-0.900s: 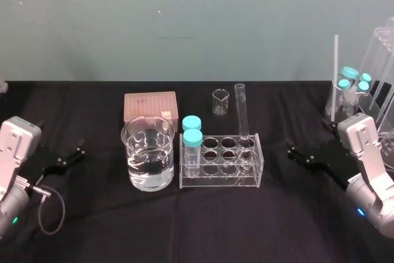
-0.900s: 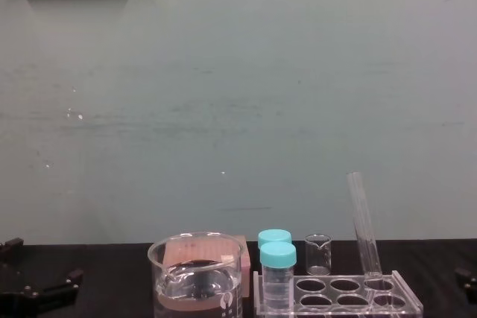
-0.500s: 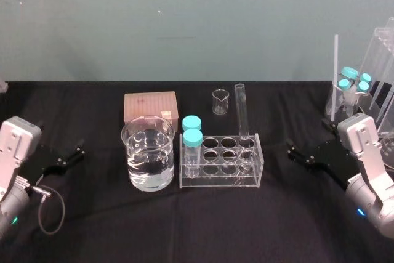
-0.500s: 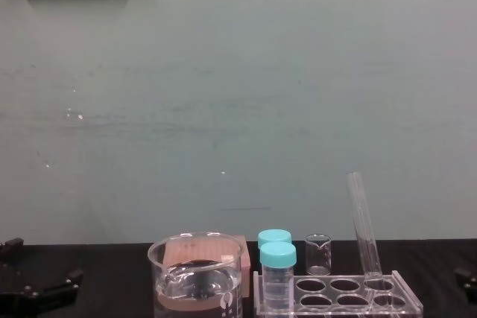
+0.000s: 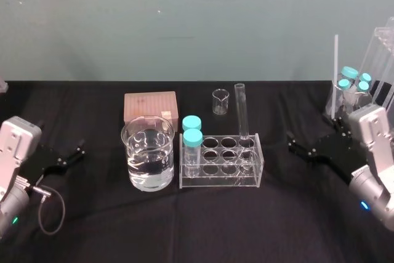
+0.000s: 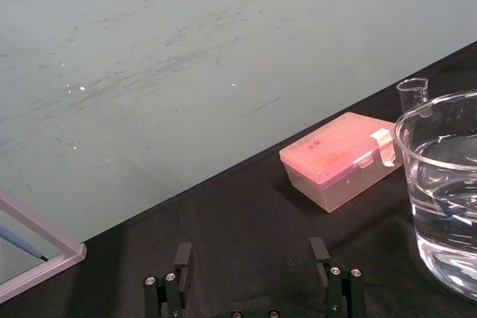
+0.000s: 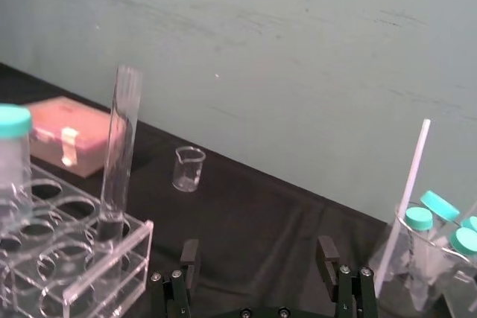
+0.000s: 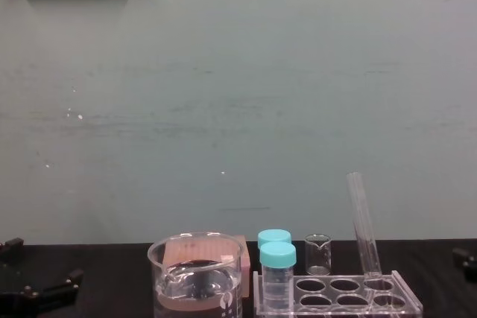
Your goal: Hold the test tube with one hand and immerse one end into the beaker, then return it to the test tube rack.
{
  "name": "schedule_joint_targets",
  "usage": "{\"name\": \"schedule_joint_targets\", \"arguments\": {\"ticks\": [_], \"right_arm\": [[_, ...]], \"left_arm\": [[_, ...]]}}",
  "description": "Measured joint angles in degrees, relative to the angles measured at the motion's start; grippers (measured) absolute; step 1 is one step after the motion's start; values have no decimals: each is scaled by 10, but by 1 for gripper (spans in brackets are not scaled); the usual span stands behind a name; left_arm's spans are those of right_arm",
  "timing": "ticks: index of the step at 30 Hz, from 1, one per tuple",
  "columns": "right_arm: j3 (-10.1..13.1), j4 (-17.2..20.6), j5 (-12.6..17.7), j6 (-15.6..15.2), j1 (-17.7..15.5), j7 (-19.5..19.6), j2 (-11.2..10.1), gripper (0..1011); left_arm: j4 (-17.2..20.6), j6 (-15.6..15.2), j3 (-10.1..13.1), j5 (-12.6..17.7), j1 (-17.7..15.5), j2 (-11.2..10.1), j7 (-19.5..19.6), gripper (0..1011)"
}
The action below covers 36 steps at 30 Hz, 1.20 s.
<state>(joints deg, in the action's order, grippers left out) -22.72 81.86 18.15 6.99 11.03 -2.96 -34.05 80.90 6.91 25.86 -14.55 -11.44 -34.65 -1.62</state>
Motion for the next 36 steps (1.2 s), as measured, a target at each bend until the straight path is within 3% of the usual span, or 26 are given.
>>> {"name": "schedule_joint_targets", "arguments": {"ticks": [7, 18, 25, 36], "right_arm": [[19, 5, 50, -17, 19, -71, 2, 1000], [17, -11, 93, -35, 67, -180, 27, 1000], [3, -36, 91, -41, 97, -228, 49, 1000], [-5, -85, 71, -47, 132, -259, 76, 1000]], "left_arm": [[0, 0, 0, 0, 0, 0, 0, 1000], [0, 0, 0, 0, 0, 0, 0, 1000], [0, 0, 0, 0, 0, 0, 0, 1000], [0, 0, 0, 0, 0, 0, 0, 1000]]}}
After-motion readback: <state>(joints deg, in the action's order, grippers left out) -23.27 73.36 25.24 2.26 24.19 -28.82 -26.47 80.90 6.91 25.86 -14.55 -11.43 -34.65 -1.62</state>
